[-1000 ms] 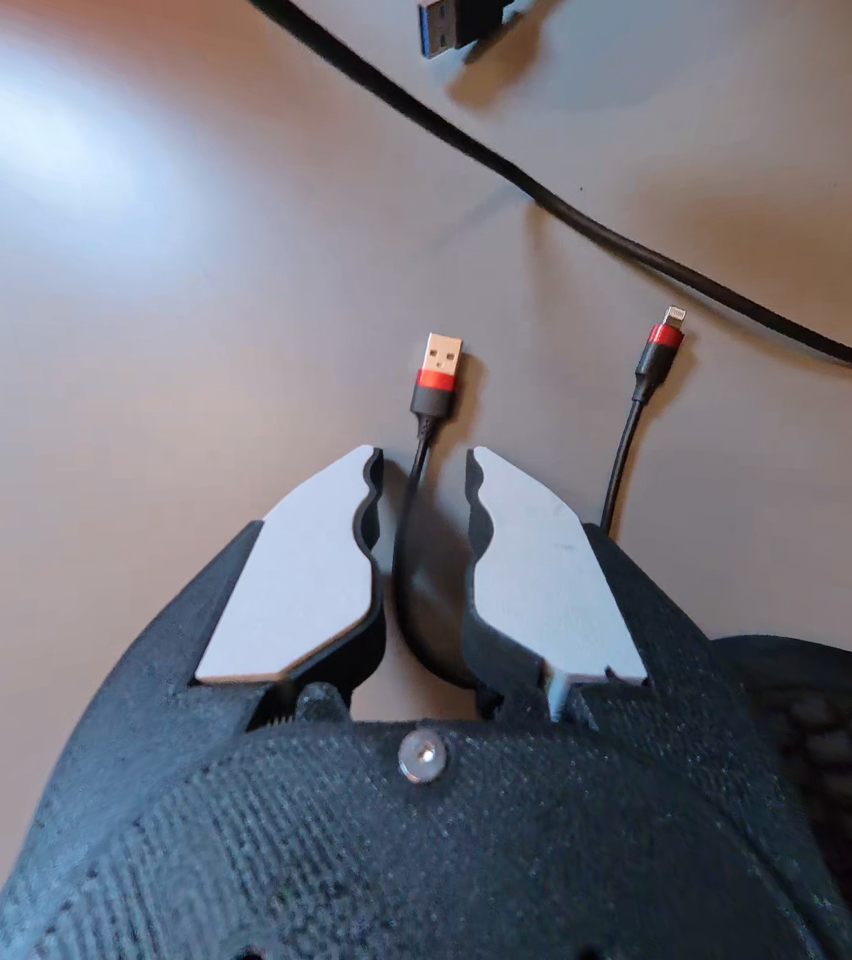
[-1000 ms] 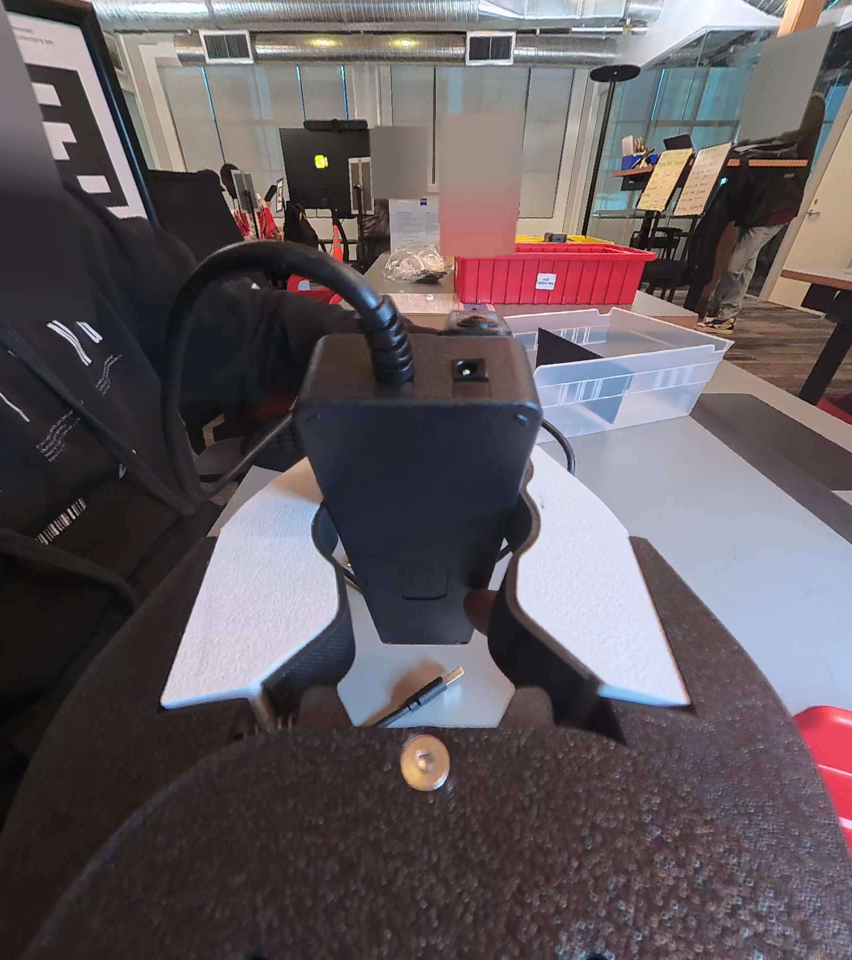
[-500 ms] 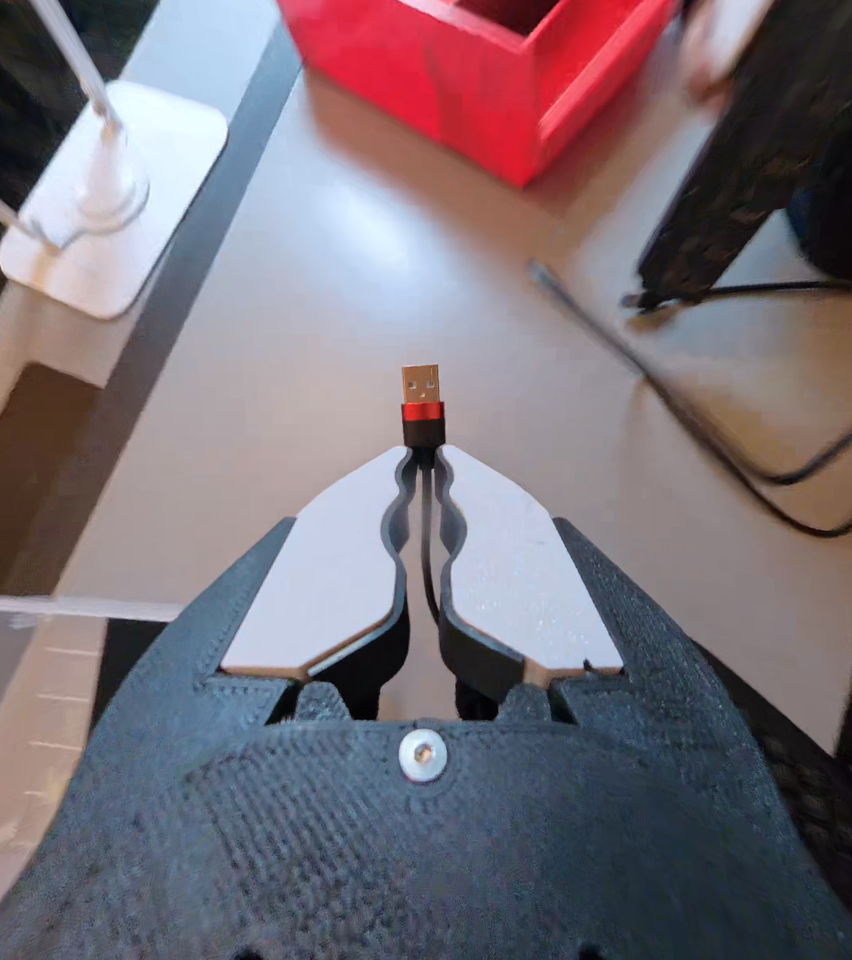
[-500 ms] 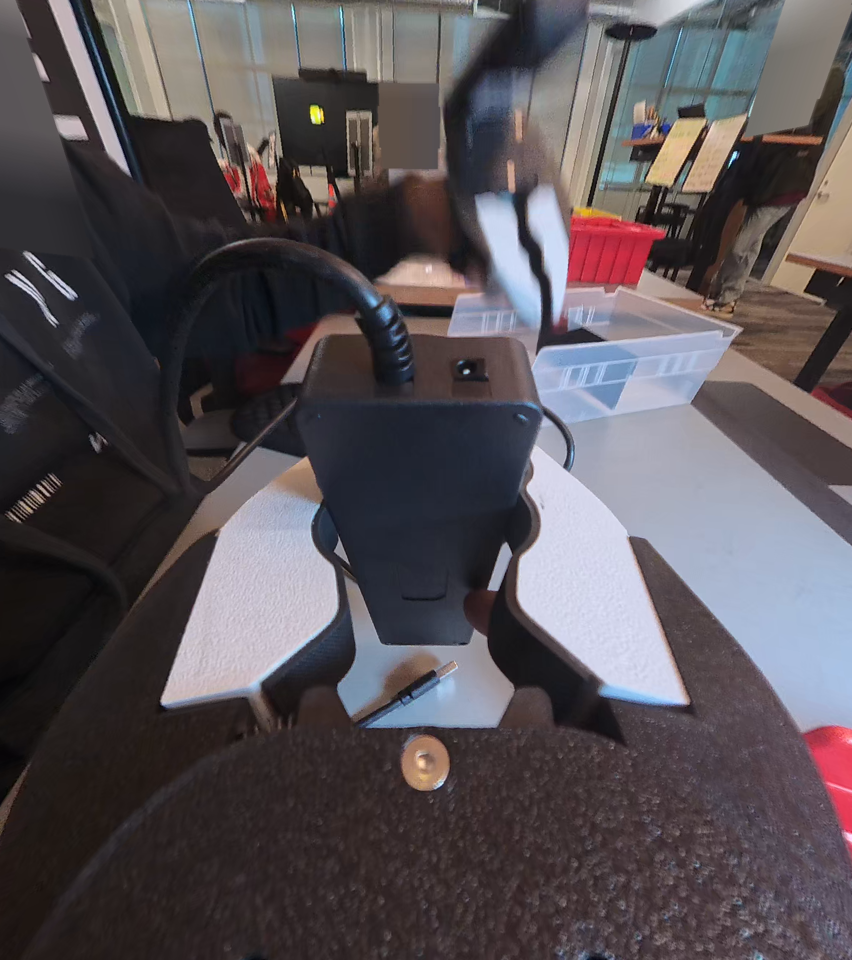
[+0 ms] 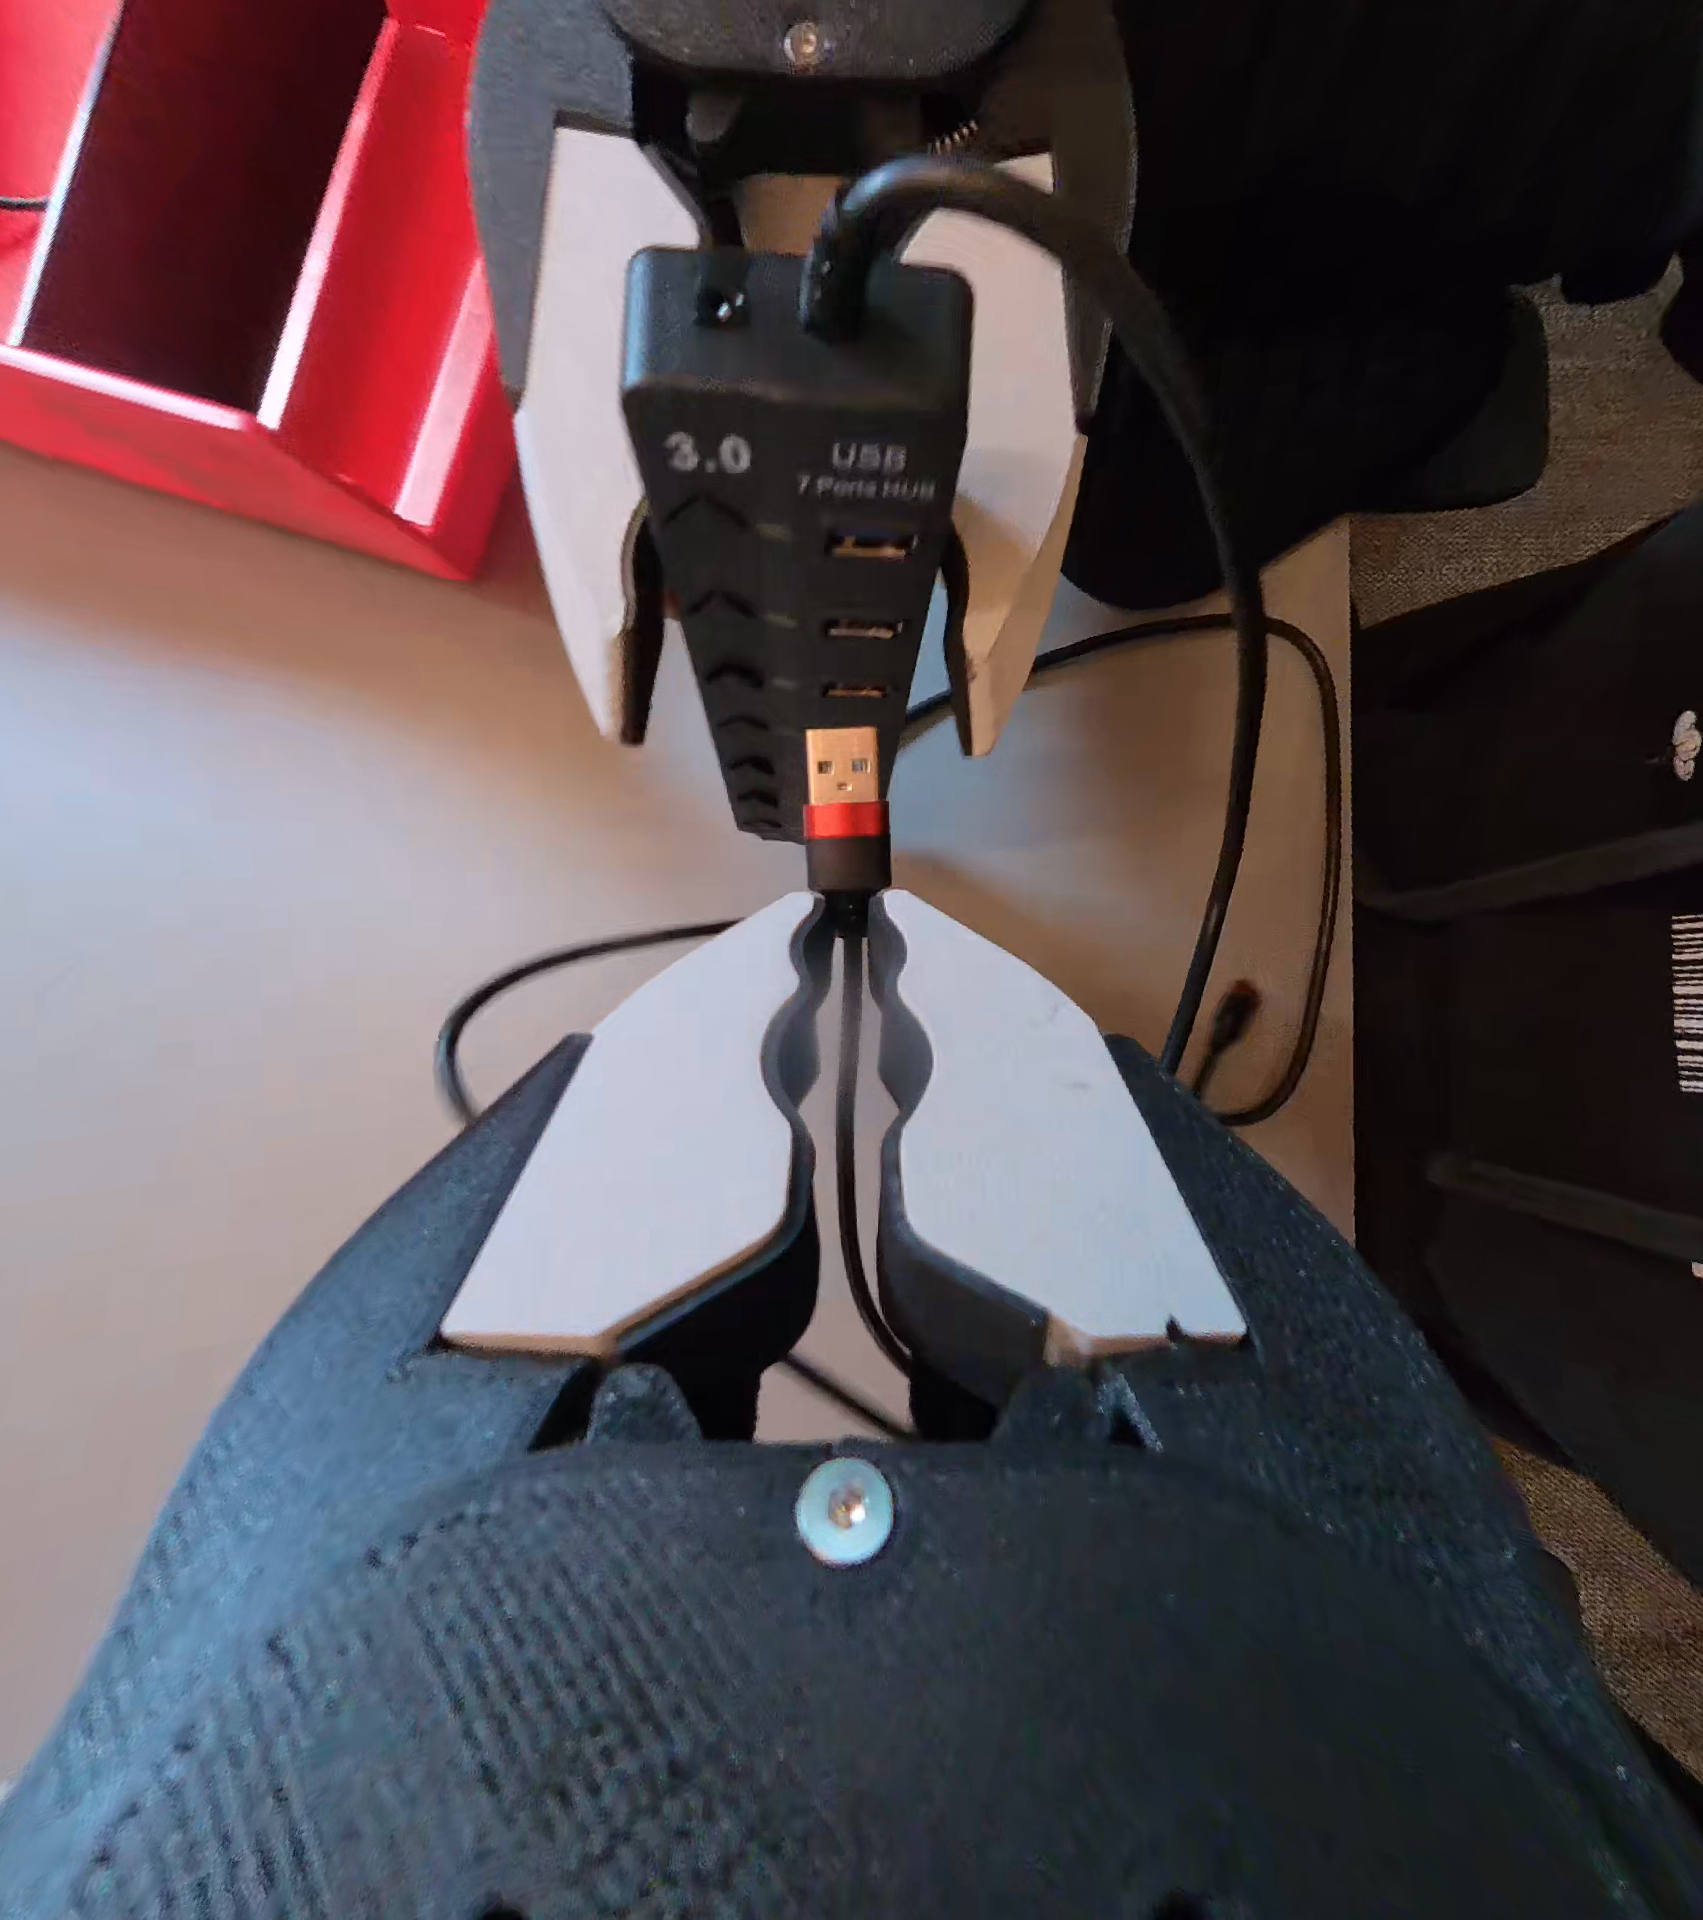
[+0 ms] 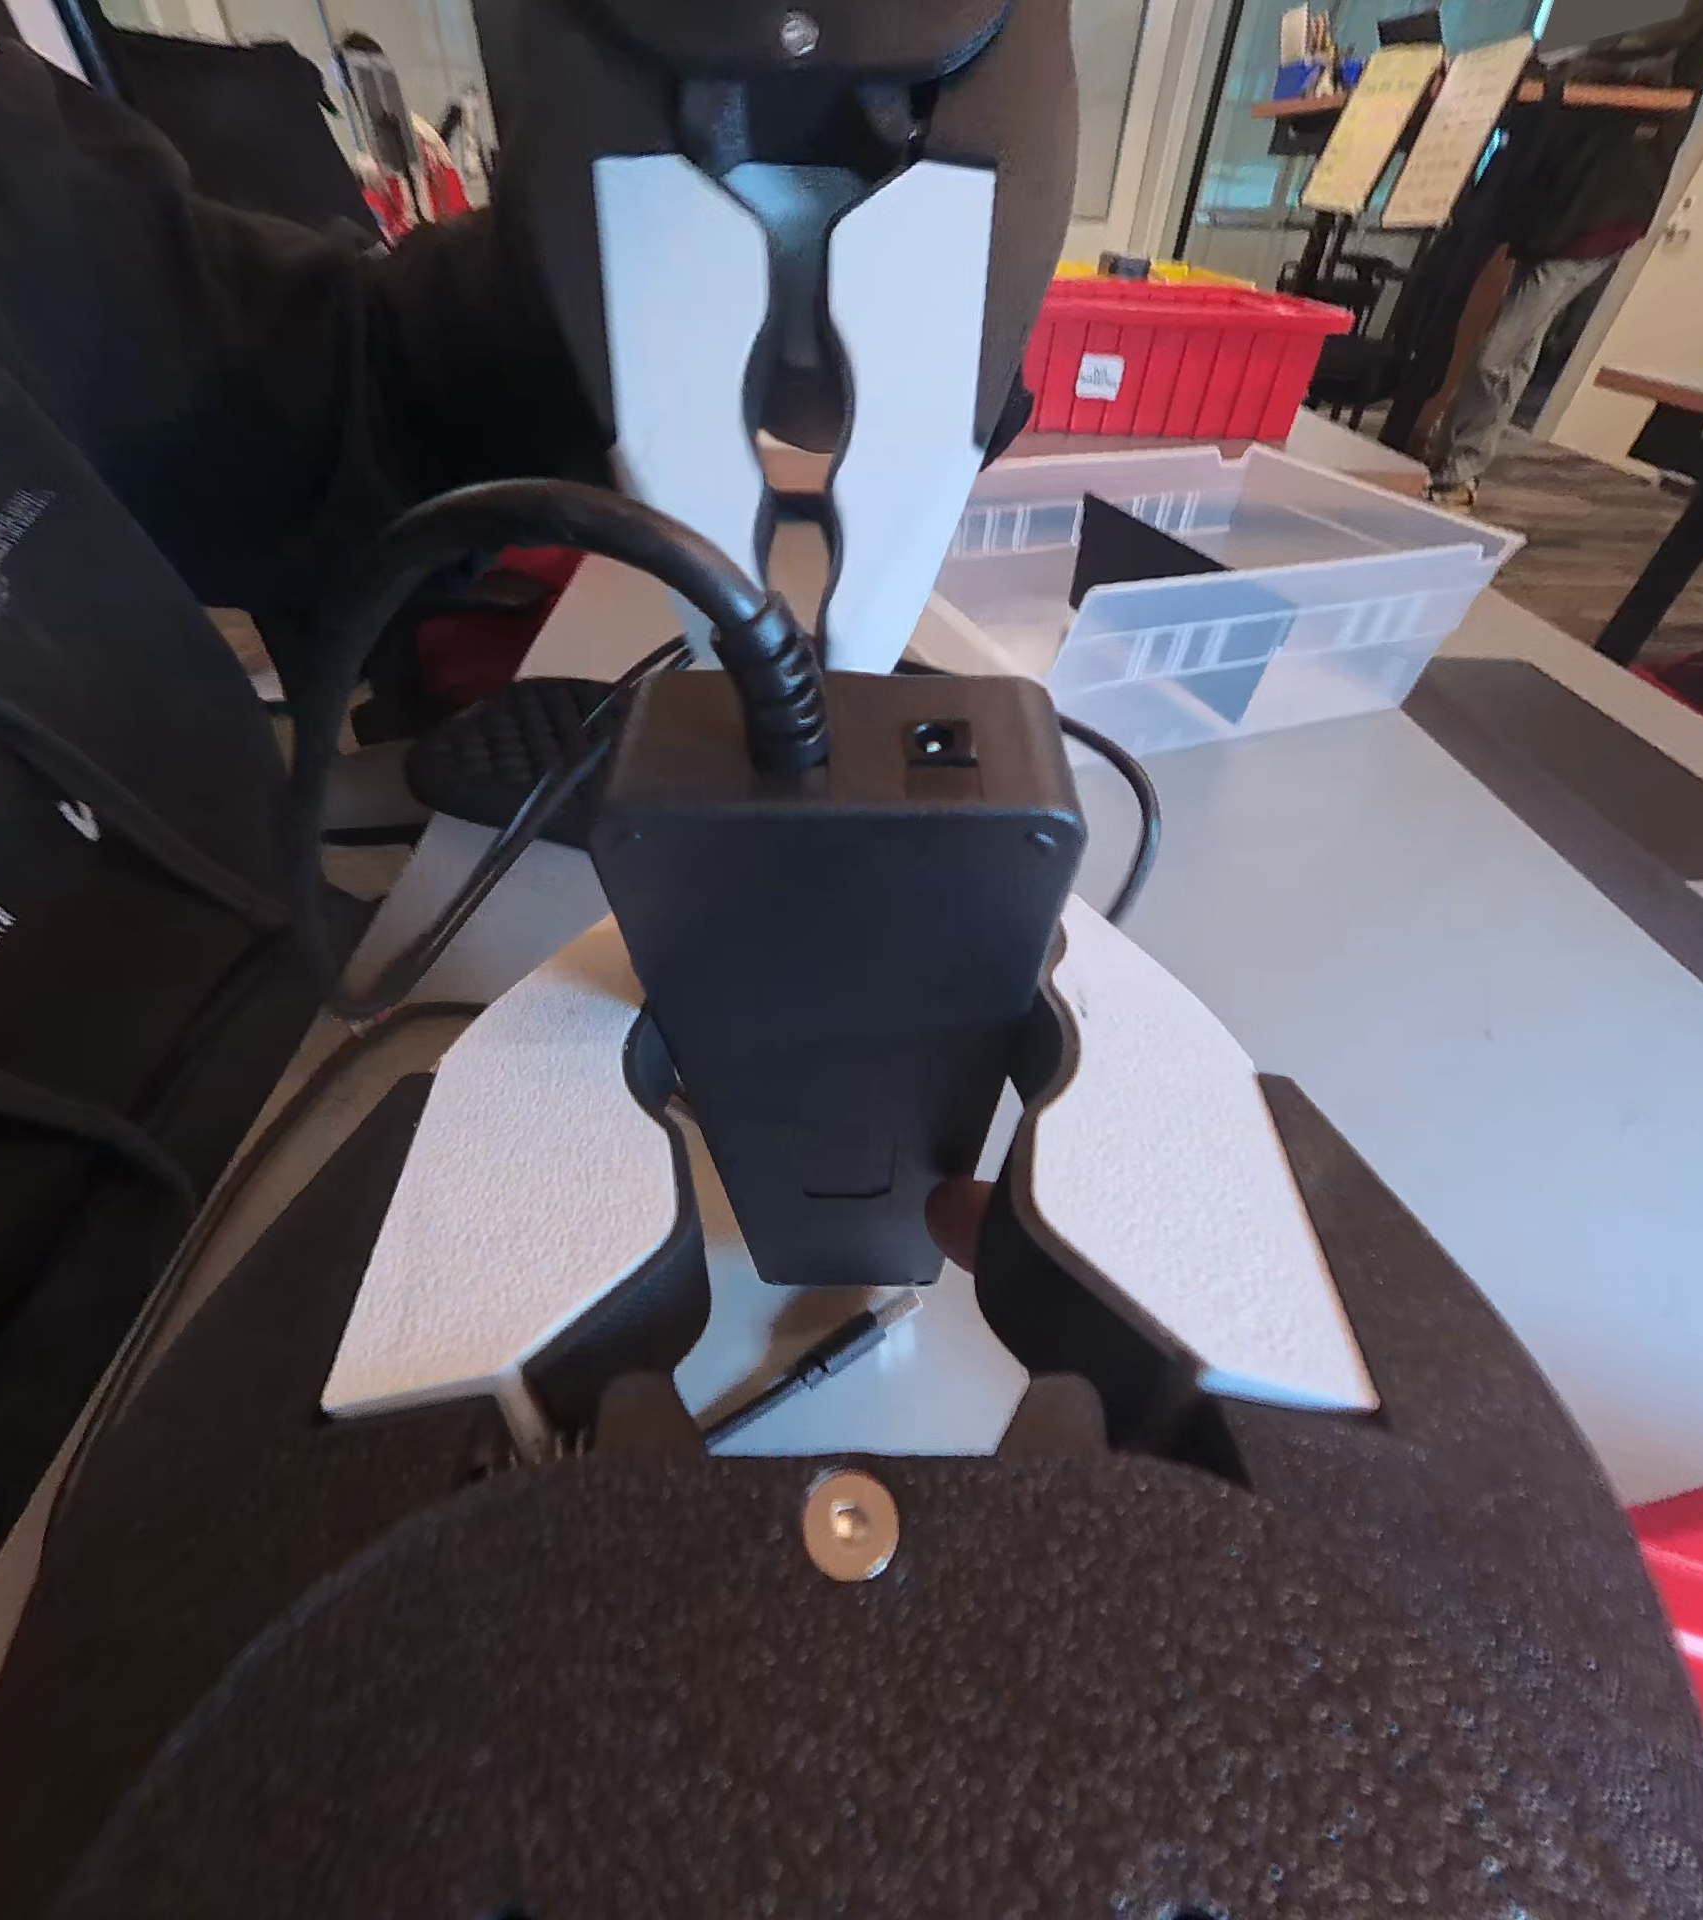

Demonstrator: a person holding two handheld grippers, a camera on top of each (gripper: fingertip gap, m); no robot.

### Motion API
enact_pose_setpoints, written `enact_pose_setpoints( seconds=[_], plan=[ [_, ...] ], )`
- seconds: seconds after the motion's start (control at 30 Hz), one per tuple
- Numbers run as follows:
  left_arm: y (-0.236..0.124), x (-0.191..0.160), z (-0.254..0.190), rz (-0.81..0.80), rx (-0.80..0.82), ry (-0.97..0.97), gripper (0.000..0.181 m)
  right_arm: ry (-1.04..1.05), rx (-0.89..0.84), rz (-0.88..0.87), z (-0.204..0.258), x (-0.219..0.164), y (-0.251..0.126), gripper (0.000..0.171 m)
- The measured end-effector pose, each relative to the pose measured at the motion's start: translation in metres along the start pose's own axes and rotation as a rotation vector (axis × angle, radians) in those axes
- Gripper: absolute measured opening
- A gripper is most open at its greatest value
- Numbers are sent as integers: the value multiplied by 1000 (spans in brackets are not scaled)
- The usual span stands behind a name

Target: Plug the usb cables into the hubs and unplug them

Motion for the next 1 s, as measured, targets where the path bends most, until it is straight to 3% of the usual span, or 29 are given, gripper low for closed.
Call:
enact_pose_setpoints(
  seconds=[0.4,1.0],
  plan=[
    [2,16,-6,-2,-13,57,7,-20,-38,106,0,-3,6,64],
    [-9,24,-10,261,33,245,7,-69,-68,204,5,7,19,64]
  ],
)
Point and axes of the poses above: each gripper's, where its closed fingertips meet, y out along the fingers, x out of its top, z = x × y across the jaws, the point moved 6 cm from there along -y, back along the fingers, and after that the axes turned 10 degrees about x, right-handed, at the moved point
